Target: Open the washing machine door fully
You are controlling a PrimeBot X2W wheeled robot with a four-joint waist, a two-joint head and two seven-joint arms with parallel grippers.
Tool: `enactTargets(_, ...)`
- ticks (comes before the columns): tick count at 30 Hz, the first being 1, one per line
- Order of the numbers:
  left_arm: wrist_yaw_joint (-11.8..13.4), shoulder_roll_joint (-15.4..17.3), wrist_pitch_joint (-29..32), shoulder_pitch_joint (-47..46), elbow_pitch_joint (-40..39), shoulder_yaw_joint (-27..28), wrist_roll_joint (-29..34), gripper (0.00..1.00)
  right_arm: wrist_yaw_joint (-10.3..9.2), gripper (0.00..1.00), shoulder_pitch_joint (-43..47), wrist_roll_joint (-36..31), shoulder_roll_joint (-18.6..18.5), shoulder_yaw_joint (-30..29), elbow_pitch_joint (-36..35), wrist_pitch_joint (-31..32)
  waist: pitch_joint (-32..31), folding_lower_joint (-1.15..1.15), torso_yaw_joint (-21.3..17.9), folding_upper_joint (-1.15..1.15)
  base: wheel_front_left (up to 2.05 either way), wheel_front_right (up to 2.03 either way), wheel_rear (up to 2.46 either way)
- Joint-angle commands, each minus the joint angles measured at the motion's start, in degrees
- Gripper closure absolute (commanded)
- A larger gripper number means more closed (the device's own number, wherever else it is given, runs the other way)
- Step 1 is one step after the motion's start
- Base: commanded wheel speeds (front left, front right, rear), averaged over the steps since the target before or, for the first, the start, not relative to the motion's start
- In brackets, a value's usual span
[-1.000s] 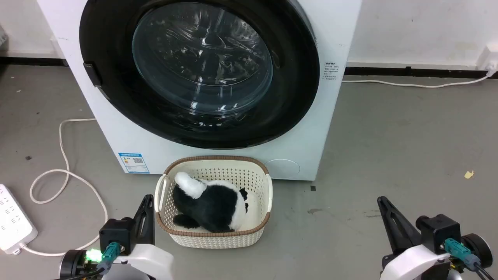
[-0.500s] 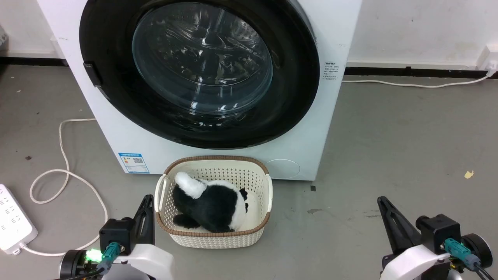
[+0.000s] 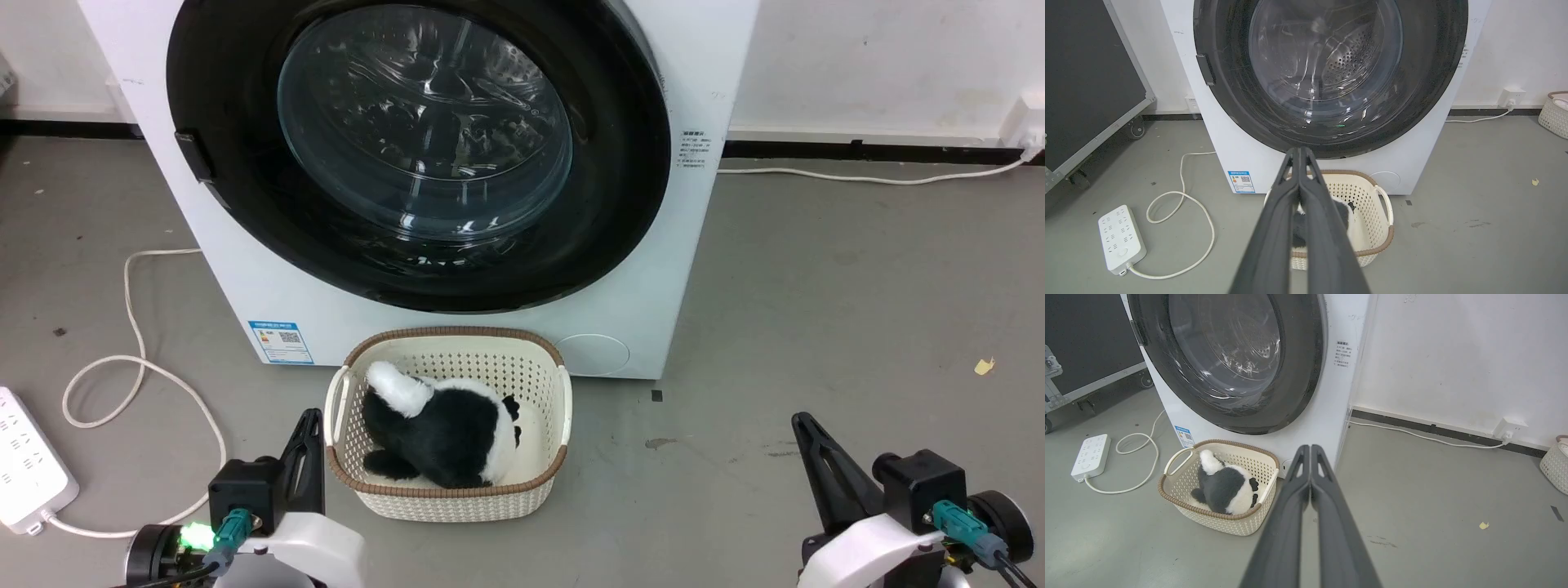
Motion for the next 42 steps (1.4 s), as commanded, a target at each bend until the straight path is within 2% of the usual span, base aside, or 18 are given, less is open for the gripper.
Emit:
enactTargets(1, -0.2, 0.1, 0.0, -0.3, -0.2, 0.0, 0.5, 1.0, -0.05, 1.0, -0.8, -0.4, 0.2, 0.0, -0.2, 0.0, 0.0, 0.0, 0.0, 0.0, 0.0, 0.0, 0.0)
enactTargets(42, -0.2, 0.1, 0.0, -0.3, -0.2, 0.0, 0.5, 1.0, -0.05, 1.0, -0.8, -0.4, 0.2, 0.0, -0.2, 0.0, 0.0, 0.0, 0.0, 0.0, 0.0, 0.0, 0.0)
